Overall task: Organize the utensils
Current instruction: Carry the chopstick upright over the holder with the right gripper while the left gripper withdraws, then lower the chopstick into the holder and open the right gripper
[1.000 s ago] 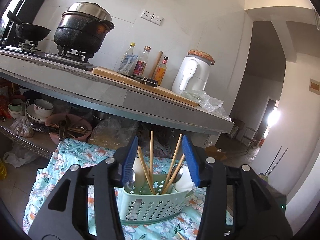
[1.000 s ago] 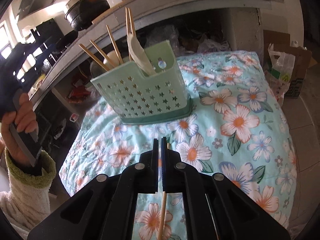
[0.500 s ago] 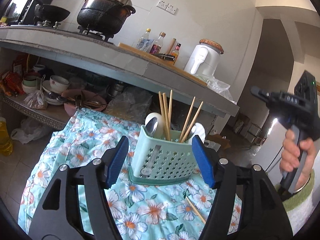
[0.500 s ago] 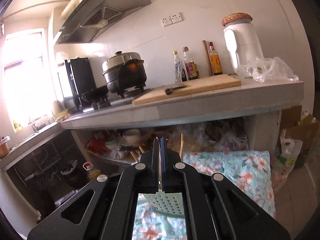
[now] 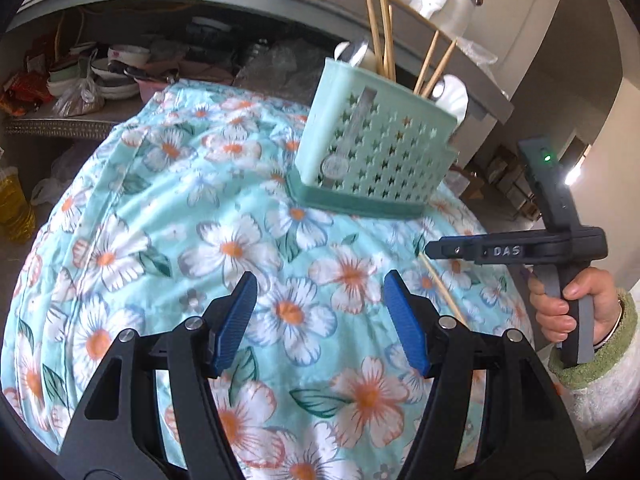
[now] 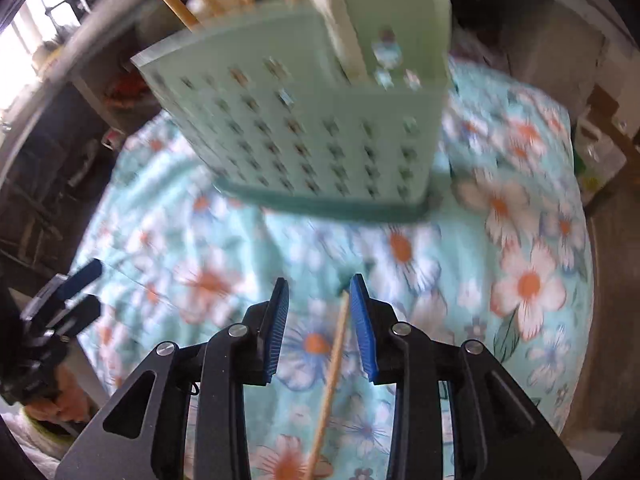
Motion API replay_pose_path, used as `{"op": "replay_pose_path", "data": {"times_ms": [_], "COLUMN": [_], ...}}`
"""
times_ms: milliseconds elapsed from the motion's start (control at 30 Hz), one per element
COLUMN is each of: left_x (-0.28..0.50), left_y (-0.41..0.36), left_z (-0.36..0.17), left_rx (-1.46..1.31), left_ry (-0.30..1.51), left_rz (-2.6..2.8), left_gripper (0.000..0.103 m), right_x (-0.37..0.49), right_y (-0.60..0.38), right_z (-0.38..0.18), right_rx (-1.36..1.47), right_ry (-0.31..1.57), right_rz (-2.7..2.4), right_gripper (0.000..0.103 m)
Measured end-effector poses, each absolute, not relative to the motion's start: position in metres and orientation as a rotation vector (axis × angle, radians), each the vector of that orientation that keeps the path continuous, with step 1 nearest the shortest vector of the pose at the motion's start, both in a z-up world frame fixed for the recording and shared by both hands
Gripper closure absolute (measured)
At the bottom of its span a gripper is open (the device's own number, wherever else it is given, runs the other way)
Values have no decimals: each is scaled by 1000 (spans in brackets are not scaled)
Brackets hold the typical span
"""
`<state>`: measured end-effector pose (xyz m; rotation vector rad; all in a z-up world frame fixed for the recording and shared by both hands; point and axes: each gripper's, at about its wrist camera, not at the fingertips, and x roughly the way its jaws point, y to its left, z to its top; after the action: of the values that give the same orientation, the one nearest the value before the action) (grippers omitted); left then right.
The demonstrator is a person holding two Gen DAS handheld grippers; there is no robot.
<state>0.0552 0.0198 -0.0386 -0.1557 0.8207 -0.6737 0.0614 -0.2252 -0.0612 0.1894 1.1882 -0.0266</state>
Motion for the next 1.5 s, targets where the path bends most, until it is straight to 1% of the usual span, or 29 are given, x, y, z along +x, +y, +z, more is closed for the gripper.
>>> {"op": "replay_pose_path", "data": {"times_ms": [33, 100, 200, 267, 367, 600, 700, 867, 967, 1067, 1167, 1367, 1500], "left_x": [54, 48, 44, 43, 43, 48, 49, 49, 50, 49, 50, 50, 51], "left_y": [18, 13, 7, 4, 4, 4, 3, 3, 3, 3, 3, 4, 7], "left_z": [-44, -54, -64, -67, -69, -73, -73, -74, -74, -74, -74, -74, -71], "left_rx": [-141, -113, -80, -67, -62, -54, -59, -60, -64, -65, -69, -72, -102], "left_ry": [838, 861, 885, 896, 895, 893, 890, 889, 890, 890, 890, 893, 898], "left_rz": [-677, -682, -679, -670, -671, -667, -668, -670, -671, -670, -667, -667, -653], "left_gripper": [36, 34, 30, 29, 26, 24, 23, 22, 21, 21, 21, 20, 20], "right_x": [59, 55, 53, 53, 50, 34, 29, 37, 41, 50, 64, 95, 94], "right_y": [-227, -224, -216, -211, -204, -197, -201, -198, -196, -198, -200, -214, -219], "right_z": [-71, -71, -67, -57, -22, 114, 163, 217, 236, 242, 232, 169, 130], "right_rx": [206, 180, 150, 142, 131, 113, 108, 101, 84, 67, 63, 98, 145], "right_ry": [1195, 1162, 1141, 1112, 1009, 616, 450, 301, 236, 203, 225, 351, 452], "right_rz": [-21, -14, -15, -12, -5, 13, 14, 55, 55, 29, -3, -23, 22], "right_gripper": [71, 72, 95, 97, 97, 97, 97, 97, 97, 97, 97, 97, 96]}}
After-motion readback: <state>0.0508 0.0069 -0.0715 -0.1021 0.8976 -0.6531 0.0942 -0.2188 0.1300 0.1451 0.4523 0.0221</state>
